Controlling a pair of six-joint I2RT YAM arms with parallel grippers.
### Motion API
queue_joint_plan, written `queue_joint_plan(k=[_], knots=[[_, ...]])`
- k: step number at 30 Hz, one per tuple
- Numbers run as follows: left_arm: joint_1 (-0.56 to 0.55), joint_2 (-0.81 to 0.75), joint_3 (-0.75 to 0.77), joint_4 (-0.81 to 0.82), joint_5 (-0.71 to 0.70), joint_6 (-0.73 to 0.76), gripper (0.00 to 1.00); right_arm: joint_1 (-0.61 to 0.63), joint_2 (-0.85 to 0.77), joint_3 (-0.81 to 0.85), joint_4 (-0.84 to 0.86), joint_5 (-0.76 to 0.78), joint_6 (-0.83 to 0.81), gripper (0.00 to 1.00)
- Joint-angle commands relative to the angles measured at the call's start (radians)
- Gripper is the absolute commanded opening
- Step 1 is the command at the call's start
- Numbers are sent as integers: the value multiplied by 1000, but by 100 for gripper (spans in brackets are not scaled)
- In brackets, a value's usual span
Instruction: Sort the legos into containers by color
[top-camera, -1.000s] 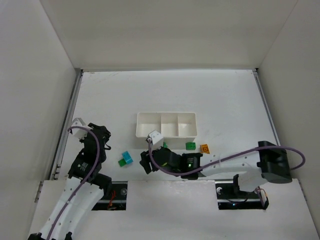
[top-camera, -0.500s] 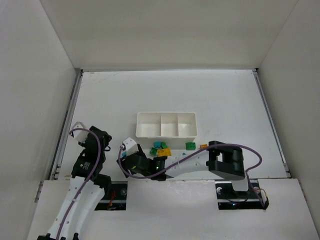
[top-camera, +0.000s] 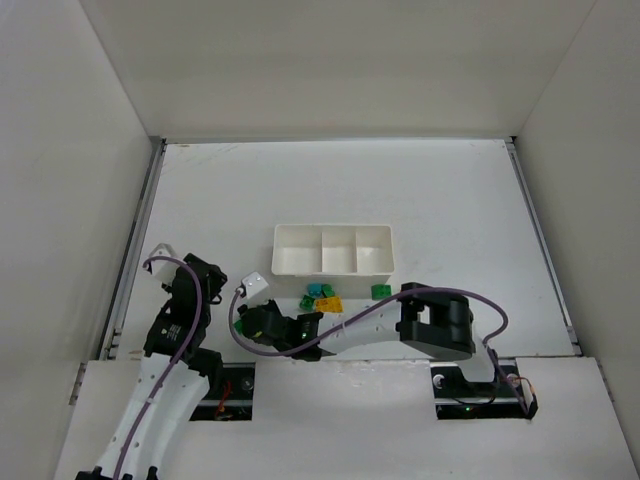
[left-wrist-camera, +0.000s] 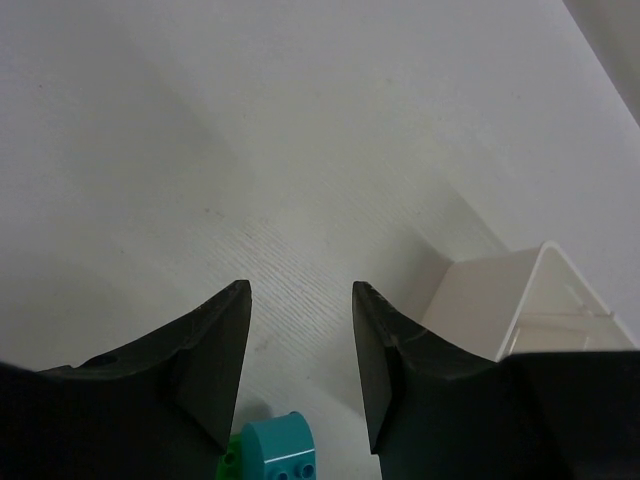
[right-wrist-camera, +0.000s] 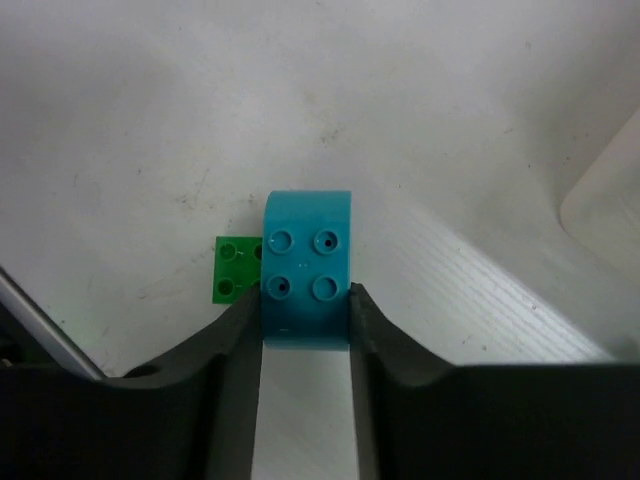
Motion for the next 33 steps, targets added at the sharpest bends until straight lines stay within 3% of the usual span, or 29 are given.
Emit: queue_joint_plan(k=[1,5,17,22,26,33], knots=[[-5,-9,-12,26,18,0,41,-1,19,47,35,58,10,28],[-10,-12,-6,26,38,10,42,0,-59,-1,35,68,27,16],[-50,1,66,122,294,-12,53,-93,-586,-376,59,85,110,16],[-145,-42,11,274,420,-72,53,-174,-688,-466,69,29,159,17],[-237,-34,-10,366,425,-85,52,-191,-714,-492,79,32,162,18],[-424,118,-1,472,388,-59,47,-220,-759,-514,107,14,167,18]])
